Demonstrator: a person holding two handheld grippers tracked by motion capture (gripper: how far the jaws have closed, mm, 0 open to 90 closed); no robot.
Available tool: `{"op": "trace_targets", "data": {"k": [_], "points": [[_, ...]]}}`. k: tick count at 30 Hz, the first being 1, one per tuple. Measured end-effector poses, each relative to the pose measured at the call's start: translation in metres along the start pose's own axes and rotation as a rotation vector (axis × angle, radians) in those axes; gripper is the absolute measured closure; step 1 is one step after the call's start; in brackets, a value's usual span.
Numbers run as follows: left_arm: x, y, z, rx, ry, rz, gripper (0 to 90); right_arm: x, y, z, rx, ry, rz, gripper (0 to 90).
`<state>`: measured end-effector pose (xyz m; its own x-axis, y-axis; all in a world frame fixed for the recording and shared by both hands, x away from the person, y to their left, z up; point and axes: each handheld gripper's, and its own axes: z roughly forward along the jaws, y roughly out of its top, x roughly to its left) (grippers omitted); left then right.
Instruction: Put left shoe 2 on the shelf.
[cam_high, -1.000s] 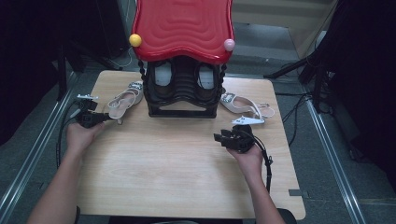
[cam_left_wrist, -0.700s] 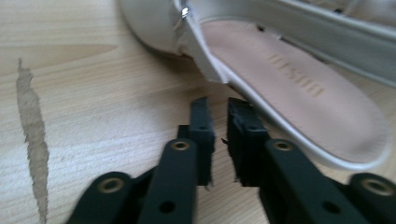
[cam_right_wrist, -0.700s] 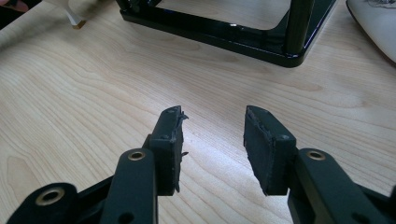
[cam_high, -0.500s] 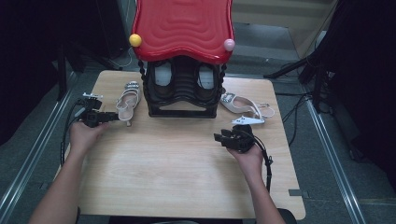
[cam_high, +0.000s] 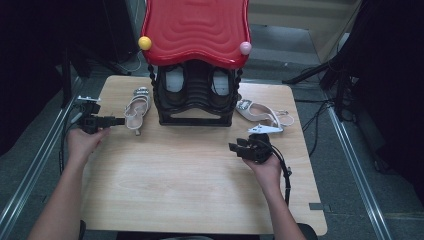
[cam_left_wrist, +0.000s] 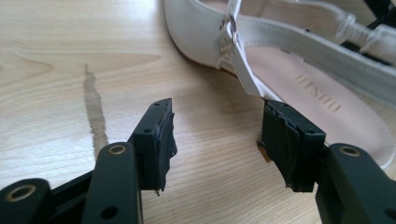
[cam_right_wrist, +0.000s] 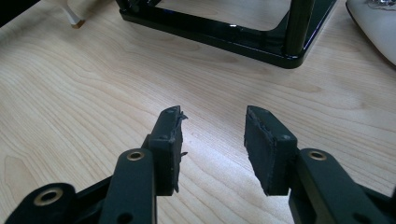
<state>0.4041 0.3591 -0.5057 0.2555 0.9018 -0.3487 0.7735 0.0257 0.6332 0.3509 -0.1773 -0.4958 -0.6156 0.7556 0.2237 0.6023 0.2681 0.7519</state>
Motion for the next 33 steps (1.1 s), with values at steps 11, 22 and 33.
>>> {"op": "trace_targets", "data": {"k": [11, 22, 33], "points": [[-0.010, 0.009, -0.012, -0.006, -0.009, 0.011, 43.1, 0.000, 0.000, -0.001, -0.019, -0.006, -0.009, 54.0], [-0.017, 0.015, -0.019, -0.017, -0.010, 0.028, 43.3, 0.002, -0.002, 0.004, 0.000, -0.024, -0.071, 53.9], [-0.026, 0.033, -0.016, -0.010, 0.003, 0.047, 45.5, 0.000, 0.000, 0.001, -0.014, -0.028, -0.046, 53.9]]}}
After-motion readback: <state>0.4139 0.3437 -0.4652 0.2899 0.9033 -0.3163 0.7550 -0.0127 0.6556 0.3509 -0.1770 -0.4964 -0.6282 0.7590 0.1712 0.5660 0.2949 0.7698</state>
